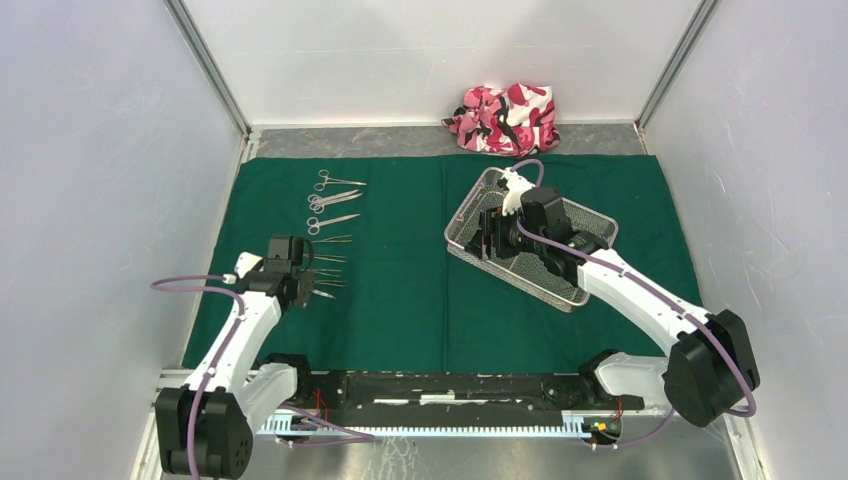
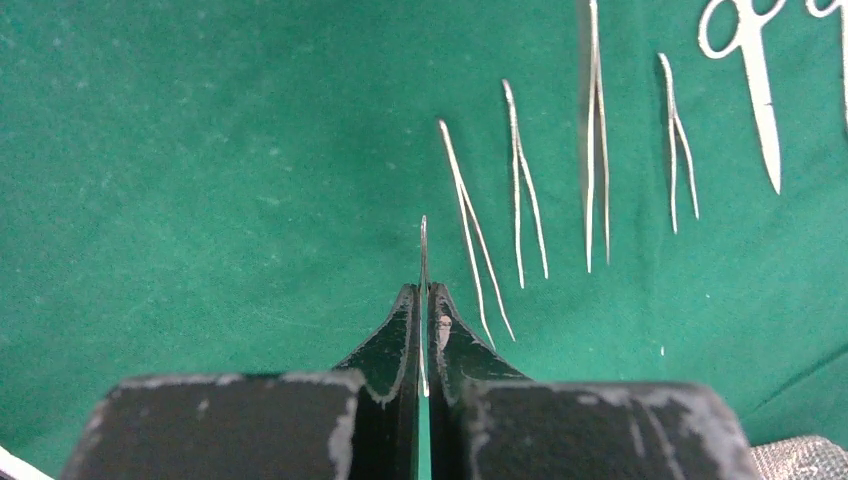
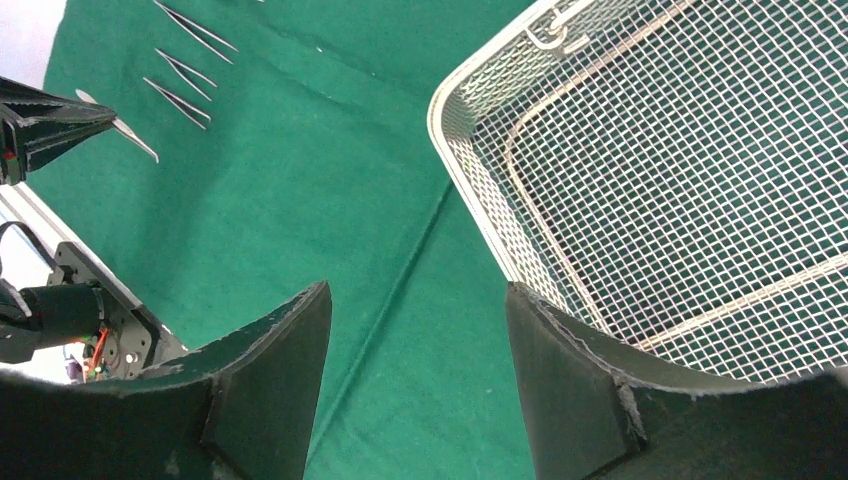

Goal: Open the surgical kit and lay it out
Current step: Place the medical item in the surgical kit.

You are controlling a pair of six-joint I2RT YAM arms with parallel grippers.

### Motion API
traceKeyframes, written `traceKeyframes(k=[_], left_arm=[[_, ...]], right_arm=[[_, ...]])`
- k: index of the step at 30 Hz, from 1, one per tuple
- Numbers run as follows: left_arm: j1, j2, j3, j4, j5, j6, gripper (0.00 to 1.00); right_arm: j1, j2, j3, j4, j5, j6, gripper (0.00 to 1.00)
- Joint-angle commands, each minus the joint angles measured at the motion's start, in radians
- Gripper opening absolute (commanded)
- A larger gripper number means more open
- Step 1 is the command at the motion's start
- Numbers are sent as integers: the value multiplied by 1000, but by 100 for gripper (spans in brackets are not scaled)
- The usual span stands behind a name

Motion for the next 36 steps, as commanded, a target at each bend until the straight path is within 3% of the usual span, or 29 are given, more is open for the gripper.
traceKeyframes(k=[1,23,36], left_arm=[[14,25,-20,-36,1,-123,2],[113,139,-79,83,129,-234,3],[126,125,-73,71,167,-176,36]], right_arm=[[-12,-20,-19,13,10,-24,71],[-47,-39,-49,6,-6,-39,72],[-49,-38,-57,9,-11,-32,72]])
